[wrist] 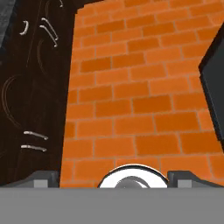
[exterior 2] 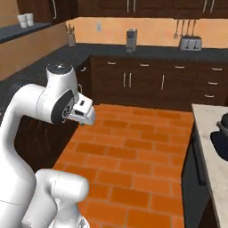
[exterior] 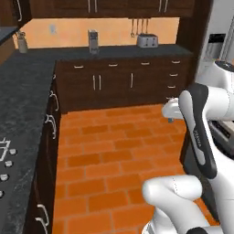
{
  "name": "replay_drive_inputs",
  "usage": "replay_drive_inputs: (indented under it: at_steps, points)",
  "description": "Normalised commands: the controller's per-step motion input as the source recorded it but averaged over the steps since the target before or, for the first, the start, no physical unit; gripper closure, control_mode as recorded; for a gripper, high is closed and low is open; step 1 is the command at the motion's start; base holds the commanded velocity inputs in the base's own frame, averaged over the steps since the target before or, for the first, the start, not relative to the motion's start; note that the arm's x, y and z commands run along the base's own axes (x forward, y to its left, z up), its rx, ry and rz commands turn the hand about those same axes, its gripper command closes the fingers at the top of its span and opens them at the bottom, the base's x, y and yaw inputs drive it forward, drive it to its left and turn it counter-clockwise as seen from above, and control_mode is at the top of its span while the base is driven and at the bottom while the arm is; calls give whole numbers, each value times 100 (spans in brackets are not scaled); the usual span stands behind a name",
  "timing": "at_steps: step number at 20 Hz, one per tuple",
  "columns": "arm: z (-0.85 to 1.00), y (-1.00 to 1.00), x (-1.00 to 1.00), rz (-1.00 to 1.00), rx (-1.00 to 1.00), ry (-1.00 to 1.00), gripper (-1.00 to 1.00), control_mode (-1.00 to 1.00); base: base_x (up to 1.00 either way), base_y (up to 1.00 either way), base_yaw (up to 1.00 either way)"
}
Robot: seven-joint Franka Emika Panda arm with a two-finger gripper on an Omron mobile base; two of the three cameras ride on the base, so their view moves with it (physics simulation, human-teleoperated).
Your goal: Navigate to the range hood.
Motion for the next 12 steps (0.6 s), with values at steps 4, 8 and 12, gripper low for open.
replay_drive_inputs:
  at_steps: [4,8,12]
  points:
    - [0,0,0,0,0,0,-100,100,4,20,100]
    - [0,0,0,0,0,0,-100,100,-1,-2,100]
    - [0,0,0,0,0,0,-100,100,56,-6,93]
